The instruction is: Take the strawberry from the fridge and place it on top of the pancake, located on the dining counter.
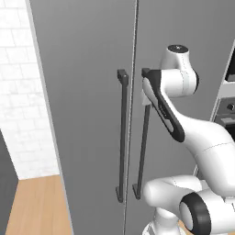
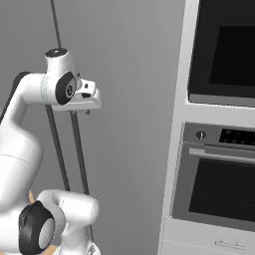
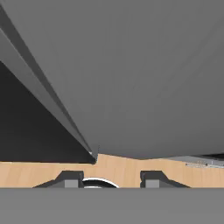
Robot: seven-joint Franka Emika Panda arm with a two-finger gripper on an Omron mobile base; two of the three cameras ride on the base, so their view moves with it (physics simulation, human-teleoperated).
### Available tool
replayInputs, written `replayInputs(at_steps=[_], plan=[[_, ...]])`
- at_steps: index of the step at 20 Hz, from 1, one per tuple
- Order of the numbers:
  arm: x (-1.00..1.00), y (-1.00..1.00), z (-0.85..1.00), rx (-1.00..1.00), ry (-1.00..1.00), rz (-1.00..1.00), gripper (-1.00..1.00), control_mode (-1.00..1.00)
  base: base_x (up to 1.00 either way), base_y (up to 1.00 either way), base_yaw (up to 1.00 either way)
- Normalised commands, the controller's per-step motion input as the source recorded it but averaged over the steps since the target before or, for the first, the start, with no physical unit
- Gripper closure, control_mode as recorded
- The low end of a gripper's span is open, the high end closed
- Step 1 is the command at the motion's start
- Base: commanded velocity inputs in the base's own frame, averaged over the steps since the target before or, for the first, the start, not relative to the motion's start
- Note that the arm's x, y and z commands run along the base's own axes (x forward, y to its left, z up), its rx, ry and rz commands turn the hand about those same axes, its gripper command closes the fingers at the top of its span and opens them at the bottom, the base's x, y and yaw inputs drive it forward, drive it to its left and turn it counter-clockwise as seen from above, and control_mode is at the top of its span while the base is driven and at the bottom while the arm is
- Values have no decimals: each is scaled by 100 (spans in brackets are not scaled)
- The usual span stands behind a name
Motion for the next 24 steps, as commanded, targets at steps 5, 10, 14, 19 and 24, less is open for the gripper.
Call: replayInputs(at_steps=[5,10,14,19,24], plan=[[0,0,0,0,0,0,-100,100,-63,16,-2],[0,0,0,0,0,0,-100,100,-45,69,-4],[0,0,0,0,0,0,-100,100,1,16,-1],[0,0,0,0,0,0,-100,100,-4,-22,-7],[0,0,0,0,0,0,-100,100,-7,-16,-6]])
